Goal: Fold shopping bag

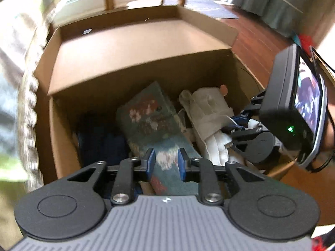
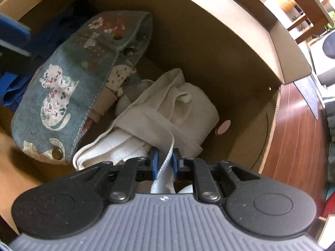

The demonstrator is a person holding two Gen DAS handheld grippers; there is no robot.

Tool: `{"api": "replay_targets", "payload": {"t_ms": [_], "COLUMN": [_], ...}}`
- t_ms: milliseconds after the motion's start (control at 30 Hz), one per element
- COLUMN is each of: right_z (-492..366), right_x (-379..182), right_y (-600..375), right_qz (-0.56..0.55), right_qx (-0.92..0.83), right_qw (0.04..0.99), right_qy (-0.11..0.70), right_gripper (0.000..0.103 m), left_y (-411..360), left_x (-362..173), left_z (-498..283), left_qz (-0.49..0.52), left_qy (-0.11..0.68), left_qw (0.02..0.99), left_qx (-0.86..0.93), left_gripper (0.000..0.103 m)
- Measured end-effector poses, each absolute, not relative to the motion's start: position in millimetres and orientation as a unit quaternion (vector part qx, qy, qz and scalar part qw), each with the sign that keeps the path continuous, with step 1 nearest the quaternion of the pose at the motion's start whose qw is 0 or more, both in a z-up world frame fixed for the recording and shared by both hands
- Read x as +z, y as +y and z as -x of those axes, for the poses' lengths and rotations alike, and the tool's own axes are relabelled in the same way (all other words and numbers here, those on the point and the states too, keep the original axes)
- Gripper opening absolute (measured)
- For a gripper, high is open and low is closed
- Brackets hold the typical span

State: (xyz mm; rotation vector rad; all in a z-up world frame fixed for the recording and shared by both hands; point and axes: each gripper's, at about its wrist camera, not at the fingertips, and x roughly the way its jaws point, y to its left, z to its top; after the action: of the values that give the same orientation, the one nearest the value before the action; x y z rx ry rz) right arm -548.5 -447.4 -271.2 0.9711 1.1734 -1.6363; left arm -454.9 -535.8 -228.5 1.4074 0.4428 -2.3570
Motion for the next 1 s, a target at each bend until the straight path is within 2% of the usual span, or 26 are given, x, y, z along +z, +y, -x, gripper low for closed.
{"api": "replay_targets", "payload": {"t_ms": [67, 100, 133, 167, 200, 267, 367, 467, 600, 733, 900, 1000], "right_z": [547.2, 546.2, 545.3, 544.2, 543.1, 542.8, 566.8, 577.0, 576.7, 578.5, 569.4, 560.5], "right_x": [-263.1, -256.4, -249.7, -241.4, -230.6, -205.8, -206.2, -192.9, -185.2, -181.6, -164.6, -148.6], "right_y": [-445.2, -443.1, -440.9, -437.9, -433.2, -419.2, -406.1, -376.3, -334.6, -326.4, -320.7, -309.3], "right_qz": [-0.385, -0.382, -0.378, -0.376, -0.374, -0.374, -0.407, -0.454, -0.502, -0.516, -0.481, -0.449], "right_qx": [-0.659, -0.661, -0.662, -0.663, -0.666, -0.677, -0.675, -0.662, -0.652, -0.664, -0.687, -0.709], "right_qw": [0.444, 0.449, 0.453, 0.462, 0.472, 0.493, 0.516, 0.536, 0.542, 0.526, 0.53, 0.527], "right_qy": [0.468, 0.465, 0.462, 0.455, 0.44, 0.398, 0.335, 0.261, 0.171, 0.124, 0.126, 0.138], "right_gripper": [0.016, 0.024, 0.026, 0.033, 0.052, 0.059, 0.06, 0.074, 0.097, 0.102, 0.102, 0.102], "left_y": [-532.7, -530.0, -526.4, -522.0, -517.5, -509.6, -497.0, -481.2, -456.7, -434.8, -408.2, -390.4], "left_x": [-228.3, -227.5, -226.2, -224.9, -223.0, -220.0, -213.5, -200.2, -173.3, -140.5, -103.3, -82.0], "left_z": [449.7, 446.4, 443.0, 439.7, 436.8, 432.7, 425.6, 418.0, 406.4, 393.0, 373.8, 359.0], "left_qz": [-0.507, -0.511, -0.513, -0.513, -0.513, -0.508, -0.499, -0.486, -0.456, -0.414, -0.376, -0.341], "left_qy": [0.179, 0.188, 0.192, 0.195, 0.198, 0.206, 0.216, 0.218, 0.203, 0.182, 0.16, 0.156], "left_qw": [0.208, 0.219, 0.229, 0.237, 0.242, 0.254, 0.276, 0.296, 0.331, 0.392, 0.45, 0.467], "left_qx": [-0.817, -0.81, -0.805, -0.802, -0.8, -0.797, -0.793, -0.793, -0.8, -0.801, -0.794, -0.801], "left_gripper": [0.04, 0.05, 0.053, 0.054, 0.054, 0.055, 0.06, 0.064, 0.075, 0.077, 0.078, 0.092]}}
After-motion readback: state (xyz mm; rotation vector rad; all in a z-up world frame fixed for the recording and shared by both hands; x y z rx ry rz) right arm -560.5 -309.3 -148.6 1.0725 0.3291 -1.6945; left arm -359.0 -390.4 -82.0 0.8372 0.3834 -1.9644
